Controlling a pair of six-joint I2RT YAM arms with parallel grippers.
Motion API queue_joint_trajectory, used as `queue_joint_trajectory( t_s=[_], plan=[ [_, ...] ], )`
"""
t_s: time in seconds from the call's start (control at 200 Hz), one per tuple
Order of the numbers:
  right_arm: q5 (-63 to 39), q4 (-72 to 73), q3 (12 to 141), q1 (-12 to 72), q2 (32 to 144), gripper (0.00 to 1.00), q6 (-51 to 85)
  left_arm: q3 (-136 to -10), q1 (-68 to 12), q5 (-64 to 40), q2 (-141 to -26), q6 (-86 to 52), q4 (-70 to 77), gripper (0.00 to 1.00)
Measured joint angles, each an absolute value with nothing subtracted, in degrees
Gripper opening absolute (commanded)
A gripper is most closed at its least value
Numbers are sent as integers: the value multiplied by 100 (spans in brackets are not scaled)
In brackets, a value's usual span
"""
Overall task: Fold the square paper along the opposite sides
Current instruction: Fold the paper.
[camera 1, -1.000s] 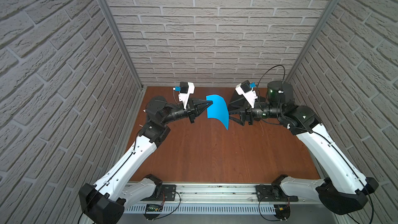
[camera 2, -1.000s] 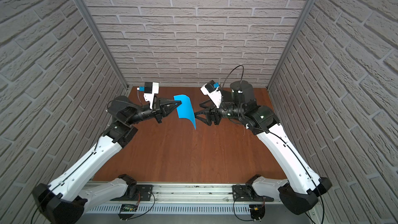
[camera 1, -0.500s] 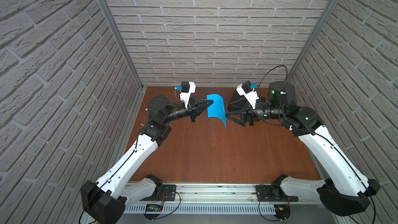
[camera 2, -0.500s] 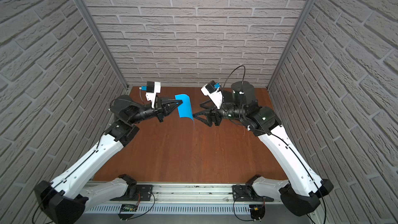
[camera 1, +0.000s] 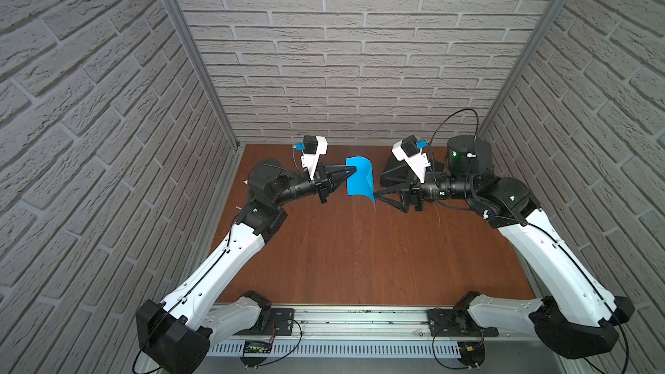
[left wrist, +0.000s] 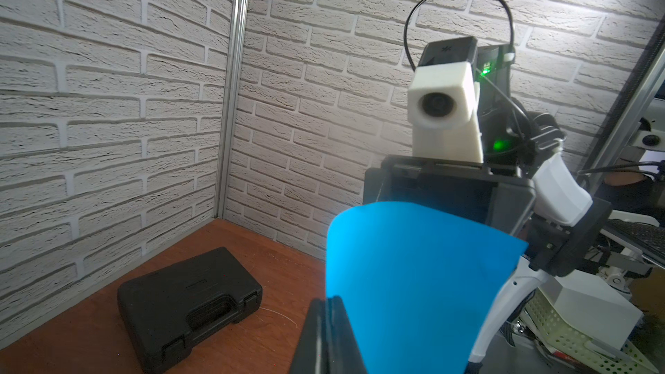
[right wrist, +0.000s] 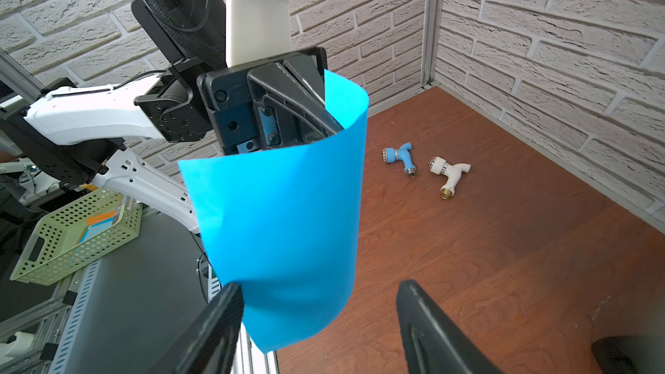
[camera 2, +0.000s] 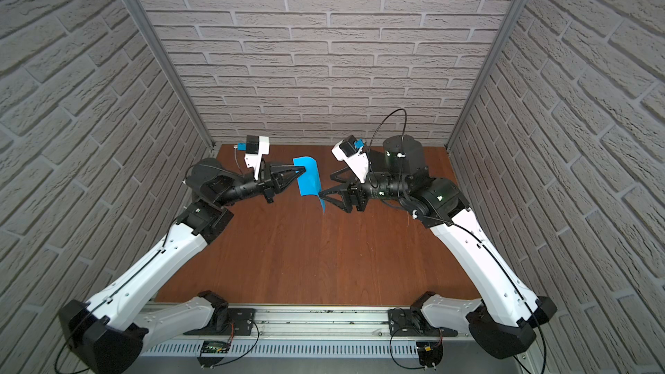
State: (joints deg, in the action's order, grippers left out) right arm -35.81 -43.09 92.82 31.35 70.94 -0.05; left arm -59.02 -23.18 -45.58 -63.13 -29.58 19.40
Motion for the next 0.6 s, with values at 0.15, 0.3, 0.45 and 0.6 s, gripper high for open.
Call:
queue_joint_trajectory(
  t_s=[0.15, 0.3, 0.45, 0.6],
  plan=[
    [-3575, -4309, 9378, 3218, 7214, 72, -32, -5902, -2318, -4560, -6313, -3009, 2008, 0],
    [-3551, -4309, 9395, 3286, 7330, 72, -67, -5902, -2322, -4560, -6316, -3085, 2128, 0],
    [-3496, -4309, 9397, 3319, 7404, 72, -89, -5902, -2370, -4560, -6337, -3159, 2202, 0],
    [-3465, -4307, 9474, 3328, 7450, 72, -91, -5898, -2475, -4563, -6383, -3203, 2276, 0]
  ],
)
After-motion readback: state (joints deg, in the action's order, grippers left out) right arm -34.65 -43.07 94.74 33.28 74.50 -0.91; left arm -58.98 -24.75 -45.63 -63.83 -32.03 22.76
